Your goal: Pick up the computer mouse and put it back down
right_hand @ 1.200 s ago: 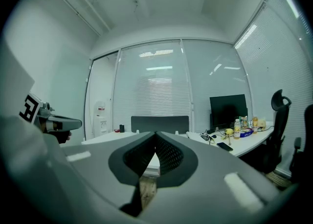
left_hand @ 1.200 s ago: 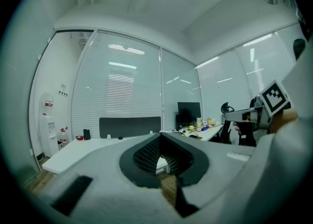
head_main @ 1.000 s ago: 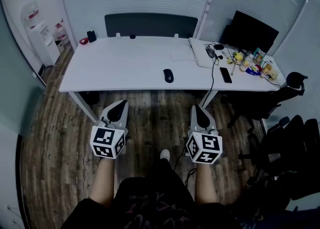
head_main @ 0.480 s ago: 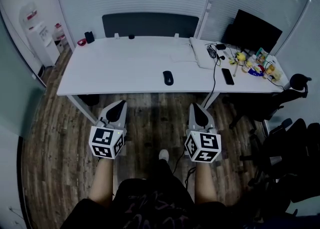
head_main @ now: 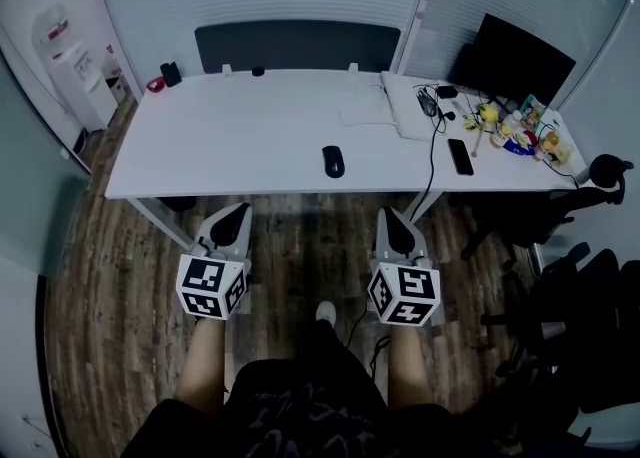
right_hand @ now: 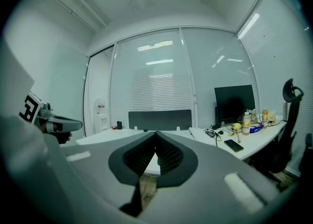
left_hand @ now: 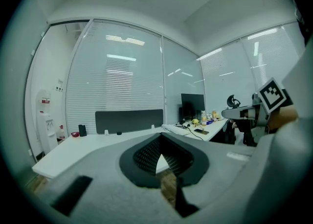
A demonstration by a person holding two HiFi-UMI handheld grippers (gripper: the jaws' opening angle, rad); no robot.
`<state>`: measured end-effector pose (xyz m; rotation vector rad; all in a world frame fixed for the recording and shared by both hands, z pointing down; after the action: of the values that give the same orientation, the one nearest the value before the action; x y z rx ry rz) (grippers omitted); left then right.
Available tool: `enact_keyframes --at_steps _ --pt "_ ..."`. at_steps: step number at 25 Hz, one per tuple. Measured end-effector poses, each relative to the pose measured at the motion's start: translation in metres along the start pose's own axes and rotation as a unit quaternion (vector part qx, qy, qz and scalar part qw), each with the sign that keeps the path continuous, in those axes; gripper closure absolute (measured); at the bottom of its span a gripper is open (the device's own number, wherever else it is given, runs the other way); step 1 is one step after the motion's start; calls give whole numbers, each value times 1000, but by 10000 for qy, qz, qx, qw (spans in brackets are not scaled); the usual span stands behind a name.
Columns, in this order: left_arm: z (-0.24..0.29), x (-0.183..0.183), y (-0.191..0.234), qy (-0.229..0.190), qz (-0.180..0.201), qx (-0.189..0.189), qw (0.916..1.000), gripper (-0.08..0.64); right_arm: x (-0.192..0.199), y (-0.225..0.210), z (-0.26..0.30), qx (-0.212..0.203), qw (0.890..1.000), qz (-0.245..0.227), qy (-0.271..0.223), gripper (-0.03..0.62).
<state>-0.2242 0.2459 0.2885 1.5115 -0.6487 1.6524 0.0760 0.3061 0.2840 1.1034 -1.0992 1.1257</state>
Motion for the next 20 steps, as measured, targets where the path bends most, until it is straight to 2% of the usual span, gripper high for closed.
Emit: enact_keyframes --at_steps 20 --pt "149 1 14 438 -49 -78 9990 560 23 -80 127 -114 9992 249 306 583"
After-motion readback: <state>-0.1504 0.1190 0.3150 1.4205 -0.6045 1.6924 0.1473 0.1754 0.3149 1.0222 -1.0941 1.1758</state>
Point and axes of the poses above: the fingertips, and each gripper's own axes: z forward along the fingers, y to its left, x out of its underside, the point moved 10 cm from there along -z, backward along the fingers, and after that the axes turned 9 degrees about -z, right-handed, at the moved point
